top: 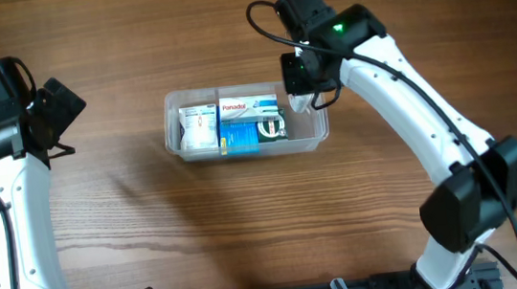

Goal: Pack container
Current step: 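Lower the white bottle into the container's right end and release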

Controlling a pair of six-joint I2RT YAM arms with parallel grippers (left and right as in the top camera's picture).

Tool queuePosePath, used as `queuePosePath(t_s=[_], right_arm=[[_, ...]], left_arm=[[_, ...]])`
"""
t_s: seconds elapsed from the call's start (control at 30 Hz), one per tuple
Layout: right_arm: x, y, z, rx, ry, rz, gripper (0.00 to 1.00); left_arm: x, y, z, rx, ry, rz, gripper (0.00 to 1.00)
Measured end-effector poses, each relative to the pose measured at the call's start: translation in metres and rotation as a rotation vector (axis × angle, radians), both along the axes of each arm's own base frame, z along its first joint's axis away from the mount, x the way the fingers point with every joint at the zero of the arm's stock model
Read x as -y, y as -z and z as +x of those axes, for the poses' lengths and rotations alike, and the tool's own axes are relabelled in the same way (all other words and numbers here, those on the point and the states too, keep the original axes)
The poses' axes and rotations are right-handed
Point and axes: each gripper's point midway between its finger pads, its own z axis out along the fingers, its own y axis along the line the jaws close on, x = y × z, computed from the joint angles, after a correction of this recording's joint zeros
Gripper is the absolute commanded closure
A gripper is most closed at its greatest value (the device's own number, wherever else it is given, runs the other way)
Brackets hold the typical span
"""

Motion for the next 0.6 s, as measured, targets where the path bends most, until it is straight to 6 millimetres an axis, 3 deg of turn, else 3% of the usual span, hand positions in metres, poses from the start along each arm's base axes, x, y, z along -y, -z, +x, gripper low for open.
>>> queuePosePath(t_s=[0.33, 0.5, 0.6], right_arm=[[-0.005, 0.067, 0.009, -0.118, 0.000, -0.061, 0.87], [-0.005, 0.077, 0.009, -0.138, 0.000, -0.071, 0.86], [-0.005, 0.077, 0.009, -0.138, 0.000, -0.071, 0.66]], left_arm=[[0.000, 0.000, 0.000, 0.000, 0.000, 0.000, 0.00], [0.000, 0.000, 0.000, 0.000, 0.000, 0.000, 0.00], [0.000, 0.000, 0.000, 0.000, 0.000, 0.000, 0.00]])
